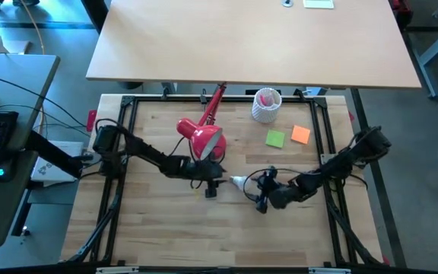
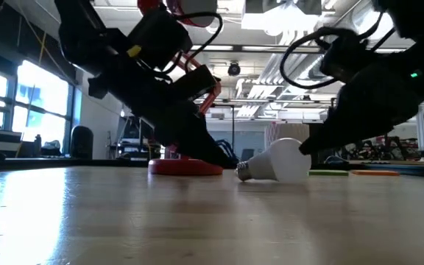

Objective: Screw lightbulb
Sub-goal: Insert the lightbulb into the red lamp

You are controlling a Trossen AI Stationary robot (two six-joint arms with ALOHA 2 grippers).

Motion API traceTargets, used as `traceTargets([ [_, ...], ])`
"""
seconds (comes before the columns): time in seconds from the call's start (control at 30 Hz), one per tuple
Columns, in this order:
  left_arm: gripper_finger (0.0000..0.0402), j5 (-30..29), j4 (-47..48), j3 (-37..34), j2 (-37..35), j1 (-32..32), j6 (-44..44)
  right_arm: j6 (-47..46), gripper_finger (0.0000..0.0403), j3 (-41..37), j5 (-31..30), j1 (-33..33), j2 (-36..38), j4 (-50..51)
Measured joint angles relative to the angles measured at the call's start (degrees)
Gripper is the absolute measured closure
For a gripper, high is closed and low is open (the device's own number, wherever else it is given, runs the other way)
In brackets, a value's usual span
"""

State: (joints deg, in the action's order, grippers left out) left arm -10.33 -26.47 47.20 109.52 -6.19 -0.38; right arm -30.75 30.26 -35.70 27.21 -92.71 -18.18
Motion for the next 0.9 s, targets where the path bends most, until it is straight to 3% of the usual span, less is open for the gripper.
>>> traceTargets([
  [0.2, 0.0226, 2.41, -8.24, 0.0, 3.76, 1.44, 0.61, 10.99, 0.0104, 0.0, 5.26, -6.02, -0.35, -1.58],
  [0.37, 0.0226, 2.58, -9.87, 0.0, 5.03, 1.48, 0.09, 17.96, 0.0104, -0.14, 10.3, -8.89, -0.35, -6.38],
  [0.7, 0.0226, 2.54, -9.63, 0.0, 5.06, 0.86, -1.51, 16.64, 0.0108, -6.74, 11.5, -9.61, -0.36, -16.23],
  [0.9, 0.0226, 2.52, -9.88, 0.0, 5.06, 0.78, -2.54, 16.26, 0.0108, -8.04, 12.47, -9.61, -4.14, -23.08],
])
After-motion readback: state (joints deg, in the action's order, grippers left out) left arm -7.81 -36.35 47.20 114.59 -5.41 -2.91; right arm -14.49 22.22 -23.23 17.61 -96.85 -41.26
